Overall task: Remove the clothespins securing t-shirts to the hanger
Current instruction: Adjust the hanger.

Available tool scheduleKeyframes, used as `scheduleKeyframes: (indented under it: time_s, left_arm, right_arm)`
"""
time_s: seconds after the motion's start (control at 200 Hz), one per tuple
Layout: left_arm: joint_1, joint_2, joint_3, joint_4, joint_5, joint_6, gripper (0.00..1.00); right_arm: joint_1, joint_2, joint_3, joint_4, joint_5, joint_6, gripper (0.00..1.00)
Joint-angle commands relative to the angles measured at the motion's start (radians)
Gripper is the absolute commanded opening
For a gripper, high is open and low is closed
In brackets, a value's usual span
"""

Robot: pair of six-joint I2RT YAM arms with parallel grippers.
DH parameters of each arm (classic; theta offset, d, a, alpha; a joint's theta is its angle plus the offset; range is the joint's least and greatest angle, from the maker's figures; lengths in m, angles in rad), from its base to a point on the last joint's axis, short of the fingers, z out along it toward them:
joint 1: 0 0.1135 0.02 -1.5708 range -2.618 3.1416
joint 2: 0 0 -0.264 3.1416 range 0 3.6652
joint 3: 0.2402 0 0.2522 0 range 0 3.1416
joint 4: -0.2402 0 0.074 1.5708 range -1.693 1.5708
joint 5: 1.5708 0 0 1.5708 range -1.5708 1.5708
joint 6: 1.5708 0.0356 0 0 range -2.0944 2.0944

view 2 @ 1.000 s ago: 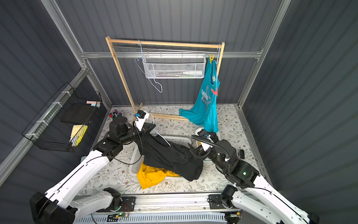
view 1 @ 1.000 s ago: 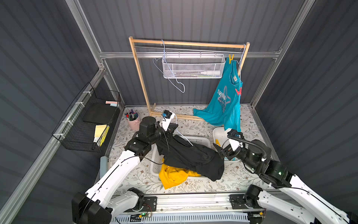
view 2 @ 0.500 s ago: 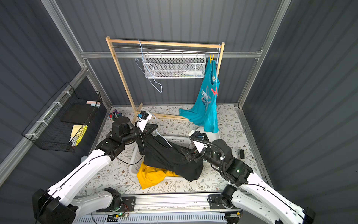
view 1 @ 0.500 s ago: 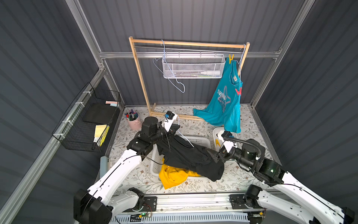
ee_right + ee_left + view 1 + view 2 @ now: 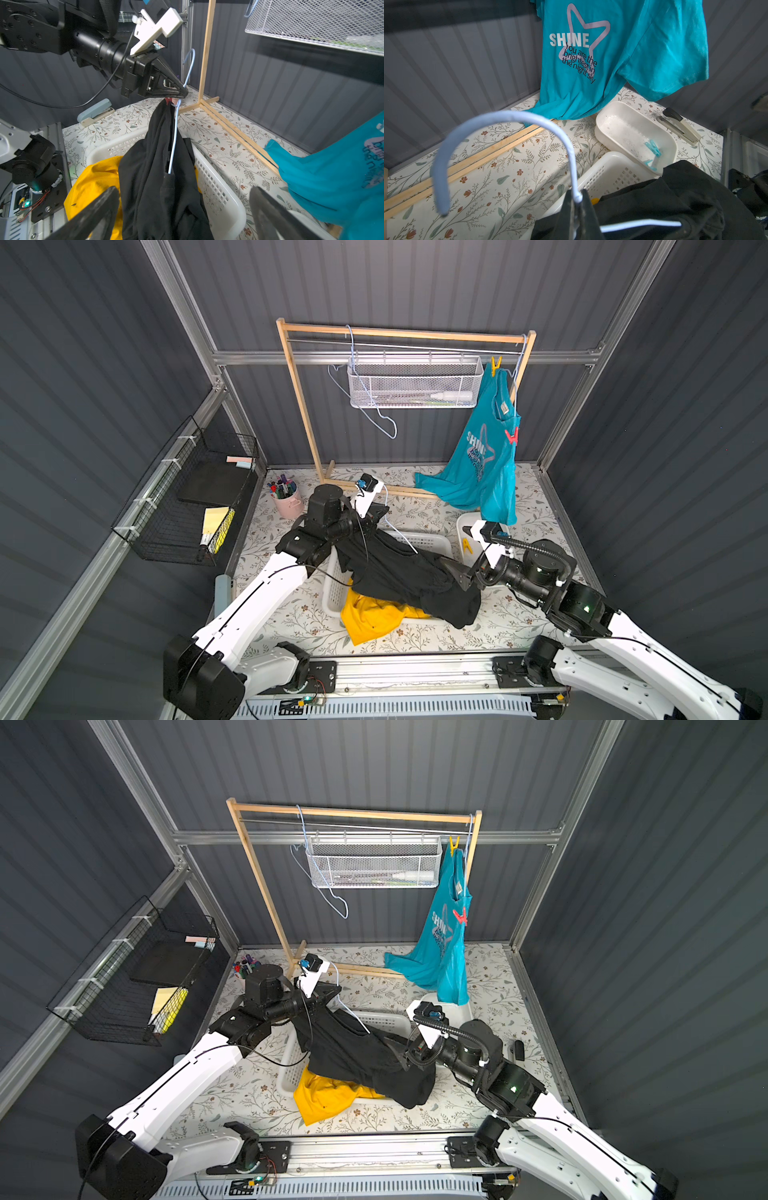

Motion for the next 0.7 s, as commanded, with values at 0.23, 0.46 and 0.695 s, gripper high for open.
scheduleKeyframes:
  time_s: [0.23,0.46,0.695]
  left_arm:
    - [-0.152,0.033,0.151,-0.091,-0.062,-0.016,0.00]
    - [-0.169,0.019,0.160,-0.077,-0.084,-0.035,0.00]
    - [-0.172,0.020,0.192,-0.101,-0.089,-0.022,0.00]
  right_arm:
    - [-0.002,0.169,0.072,0.044,-0.067,0.078,0.99]
    - [-0.002,0.268,0.176,-0.017,-0.026,0.066,0.93]
    - [-0.001,0.354,0.235,0.007,-0.020,0.136,0.82]
